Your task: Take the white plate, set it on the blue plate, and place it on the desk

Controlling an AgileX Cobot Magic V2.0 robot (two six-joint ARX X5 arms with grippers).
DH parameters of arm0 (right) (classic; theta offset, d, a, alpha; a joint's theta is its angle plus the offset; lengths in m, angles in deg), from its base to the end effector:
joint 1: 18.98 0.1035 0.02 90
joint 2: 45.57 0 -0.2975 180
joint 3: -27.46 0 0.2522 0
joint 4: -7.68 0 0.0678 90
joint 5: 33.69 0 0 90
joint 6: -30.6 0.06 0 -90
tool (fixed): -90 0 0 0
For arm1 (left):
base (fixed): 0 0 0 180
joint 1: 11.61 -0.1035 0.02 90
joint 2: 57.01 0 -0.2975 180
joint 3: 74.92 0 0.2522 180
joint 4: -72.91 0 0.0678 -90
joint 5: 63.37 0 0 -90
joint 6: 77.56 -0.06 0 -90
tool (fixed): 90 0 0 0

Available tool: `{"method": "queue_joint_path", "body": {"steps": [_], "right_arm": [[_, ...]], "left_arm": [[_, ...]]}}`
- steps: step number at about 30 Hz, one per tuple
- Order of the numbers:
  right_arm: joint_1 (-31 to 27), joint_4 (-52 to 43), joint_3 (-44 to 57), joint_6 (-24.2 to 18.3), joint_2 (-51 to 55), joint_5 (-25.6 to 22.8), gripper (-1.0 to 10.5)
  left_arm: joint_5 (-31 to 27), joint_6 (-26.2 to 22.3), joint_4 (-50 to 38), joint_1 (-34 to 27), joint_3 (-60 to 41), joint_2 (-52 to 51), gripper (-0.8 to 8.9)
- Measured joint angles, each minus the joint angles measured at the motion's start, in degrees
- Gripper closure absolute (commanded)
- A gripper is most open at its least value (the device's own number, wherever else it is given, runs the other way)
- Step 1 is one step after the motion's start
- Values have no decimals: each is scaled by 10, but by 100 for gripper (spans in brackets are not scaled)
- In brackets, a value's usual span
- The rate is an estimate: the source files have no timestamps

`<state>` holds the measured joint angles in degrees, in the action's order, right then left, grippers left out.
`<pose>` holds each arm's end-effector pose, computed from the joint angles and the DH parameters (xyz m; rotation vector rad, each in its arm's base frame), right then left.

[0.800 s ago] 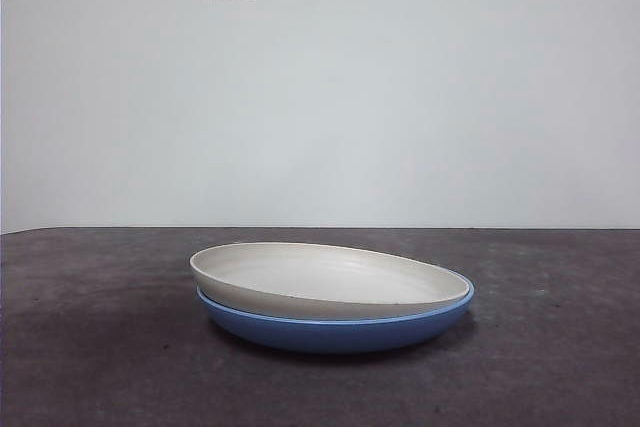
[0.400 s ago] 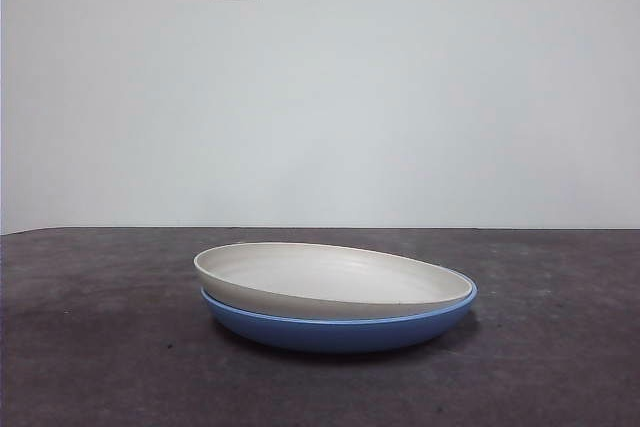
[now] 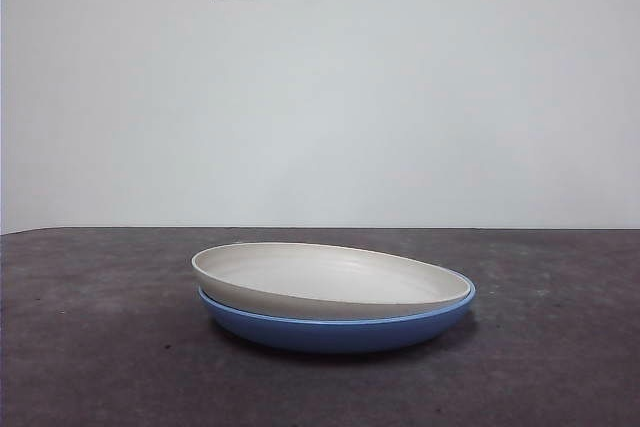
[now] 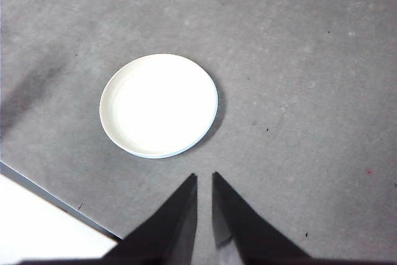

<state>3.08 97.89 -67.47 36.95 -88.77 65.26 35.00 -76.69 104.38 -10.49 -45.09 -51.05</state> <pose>0.0510 0.0307 0.4261 0.0265 0.7028 0.4822 0.0806 -0.0103 0.2196 -0.0235 0.1338 -0.1644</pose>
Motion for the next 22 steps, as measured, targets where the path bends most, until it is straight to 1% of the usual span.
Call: {"method": "queue_joint_path", "body": {"steps": [5,10,15,22], "right_arm": [[0,0,0,0,0,0,911],[0,0,0,0,0,0,911],[0,0,0,0,0,0,911],[0,0,0,0,0,0,911]], "left_arm": [[-7,7,-26,-14,-74,-35,787],[-32,13,-53,-19,-125,-57,787],[-36,16,-75,-19,-141,-57,787],[-40,16,-76,-19,-143,-57,787]]}}
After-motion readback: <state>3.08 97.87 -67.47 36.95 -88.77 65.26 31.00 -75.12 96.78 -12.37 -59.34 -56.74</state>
